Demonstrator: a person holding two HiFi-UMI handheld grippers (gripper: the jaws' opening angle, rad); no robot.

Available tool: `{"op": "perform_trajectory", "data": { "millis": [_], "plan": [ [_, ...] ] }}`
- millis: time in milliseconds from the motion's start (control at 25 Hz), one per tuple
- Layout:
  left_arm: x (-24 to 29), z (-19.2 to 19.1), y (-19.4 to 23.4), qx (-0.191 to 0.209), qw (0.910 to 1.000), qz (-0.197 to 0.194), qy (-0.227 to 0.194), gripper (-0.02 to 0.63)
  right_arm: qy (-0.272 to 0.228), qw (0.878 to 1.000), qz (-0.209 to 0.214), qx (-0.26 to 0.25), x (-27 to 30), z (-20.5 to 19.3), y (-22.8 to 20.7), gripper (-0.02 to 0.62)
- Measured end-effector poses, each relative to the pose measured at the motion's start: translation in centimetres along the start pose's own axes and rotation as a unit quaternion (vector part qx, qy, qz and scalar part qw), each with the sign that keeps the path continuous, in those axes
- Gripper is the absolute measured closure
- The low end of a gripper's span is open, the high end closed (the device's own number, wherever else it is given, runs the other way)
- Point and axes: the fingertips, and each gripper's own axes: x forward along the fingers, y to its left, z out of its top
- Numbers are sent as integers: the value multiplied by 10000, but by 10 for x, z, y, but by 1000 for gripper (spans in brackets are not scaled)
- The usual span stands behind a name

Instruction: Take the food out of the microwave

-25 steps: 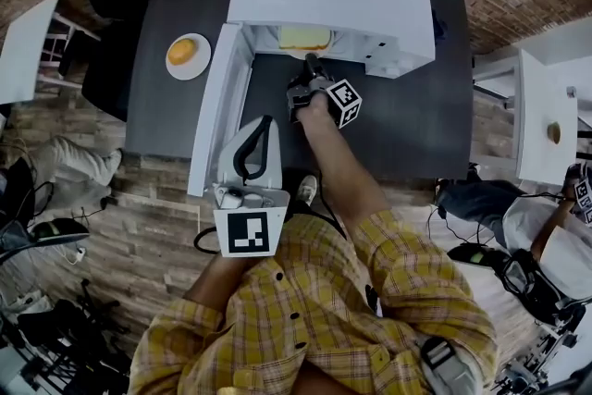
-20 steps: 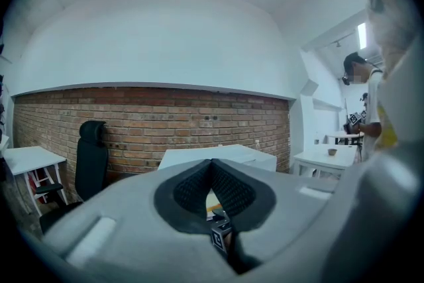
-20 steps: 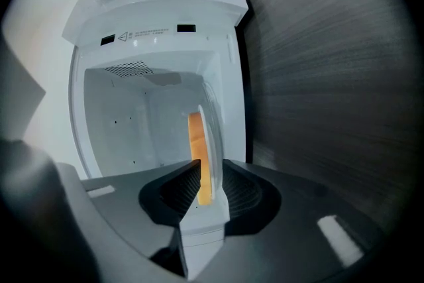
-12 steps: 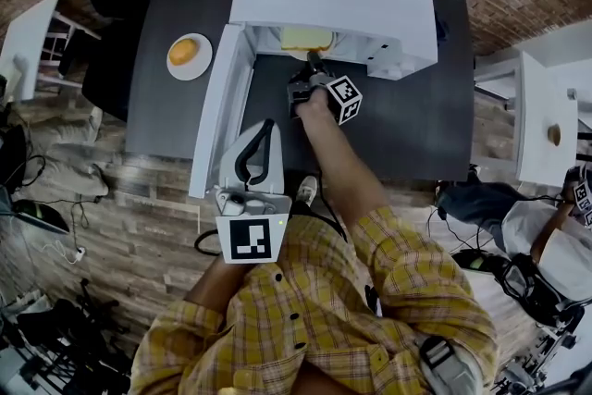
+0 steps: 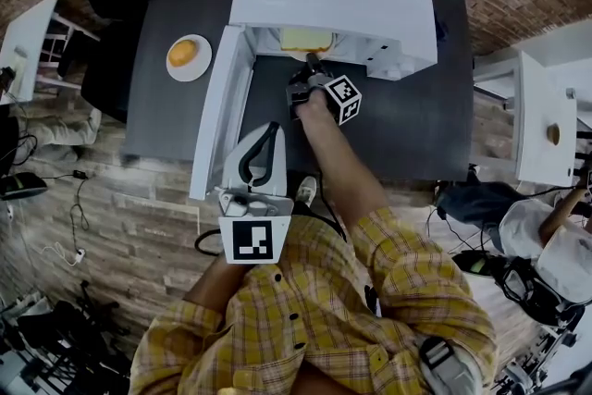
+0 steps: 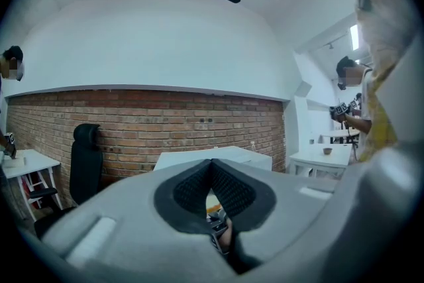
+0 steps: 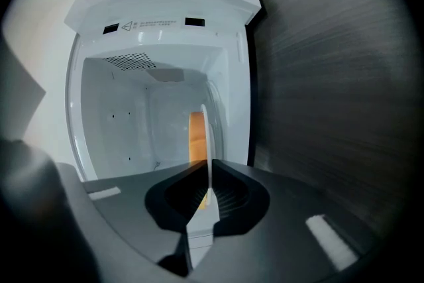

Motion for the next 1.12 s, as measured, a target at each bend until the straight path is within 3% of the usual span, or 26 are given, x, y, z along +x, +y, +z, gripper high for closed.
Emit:
{"op": "perform_trajectory", "data": {
  "millis": [1120],
  "plan": [
    [-15, 14, -15, -81, 9996, -118, -257, 606, 272, 9994, 183, -105, -80, -12, 29, 577]
  ]
}}
